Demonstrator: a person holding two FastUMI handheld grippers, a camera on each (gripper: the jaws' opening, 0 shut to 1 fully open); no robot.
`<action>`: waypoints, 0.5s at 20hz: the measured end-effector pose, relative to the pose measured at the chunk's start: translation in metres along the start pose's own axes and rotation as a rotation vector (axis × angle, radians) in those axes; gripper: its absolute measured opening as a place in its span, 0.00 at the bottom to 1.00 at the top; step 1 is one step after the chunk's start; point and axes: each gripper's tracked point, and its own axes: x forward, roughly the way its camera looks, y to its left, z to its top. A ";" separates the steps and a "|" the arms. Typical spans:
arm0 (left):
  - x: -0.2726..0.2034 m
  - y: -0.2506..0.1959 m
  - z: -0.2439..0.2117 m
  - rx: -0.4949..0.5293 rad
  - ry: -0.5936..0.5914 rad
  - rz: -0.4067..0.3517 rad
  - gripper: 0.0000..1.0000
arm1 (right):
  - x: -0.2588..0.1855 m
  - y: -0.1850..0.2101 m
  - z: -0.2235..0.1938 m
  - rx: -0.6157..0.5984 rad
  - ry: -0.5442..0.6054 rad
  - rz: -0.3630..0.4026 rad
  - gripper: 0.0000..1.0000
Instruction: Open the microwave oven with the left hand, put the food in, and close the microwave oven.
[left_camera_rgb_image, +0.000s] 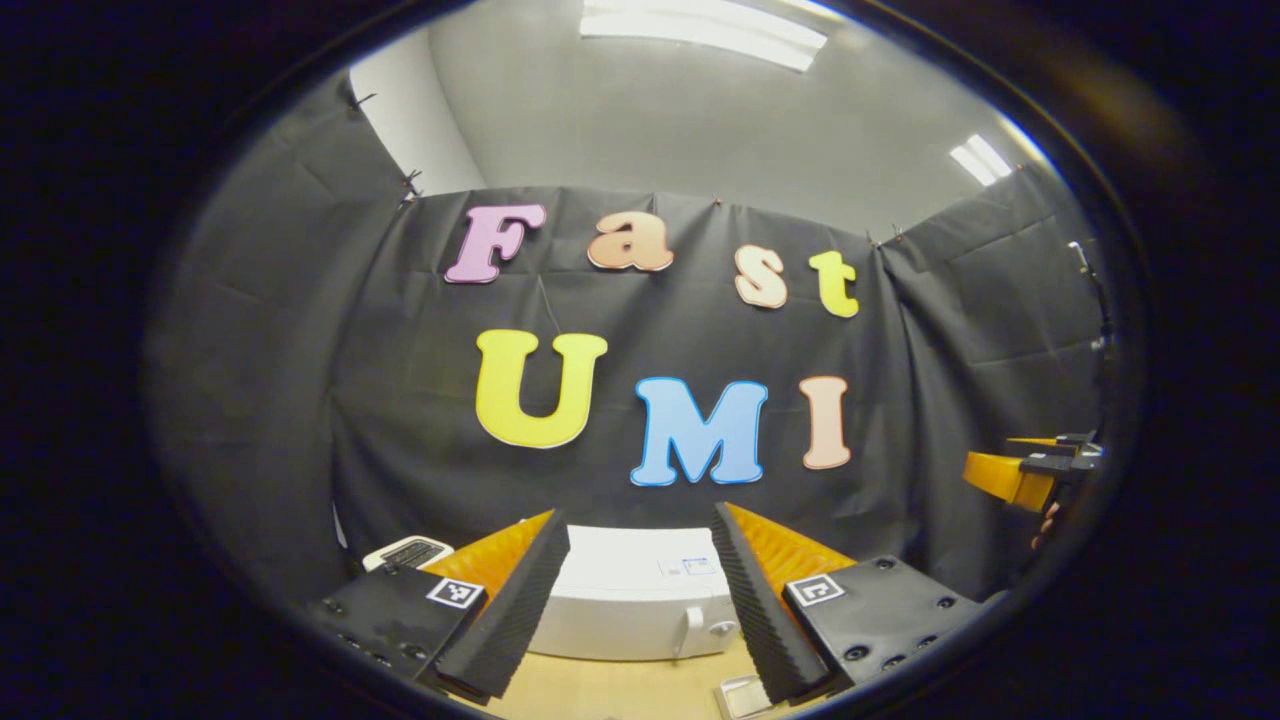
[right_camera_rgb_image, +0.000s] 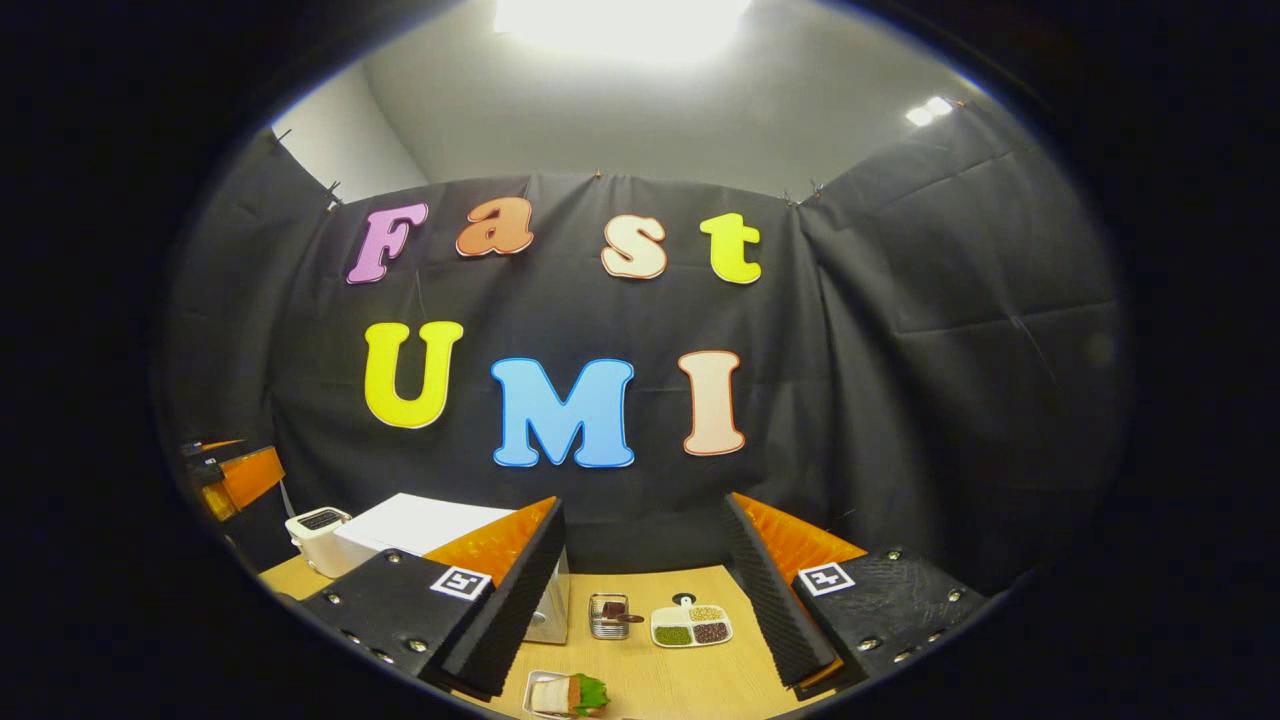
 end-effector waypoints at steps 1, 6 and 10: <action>0.002 0.001 0.000 0.011 -0.002 0.013 0.96 | 0.004 -0.002 -0.002 0.007 0.000 0.006 0.96; 0.016 -0.023 -0.014 0.009 0.010 0.014 0.94 | 0.023 -0.003 -0.008 0.034 0.006 0.053 0.96; 0.039 -0.042 -0.060 -0.009 0.056 -0.009 0.94 | 0.030 -0.009 -0.020 0.034 0.021 0.066 0.95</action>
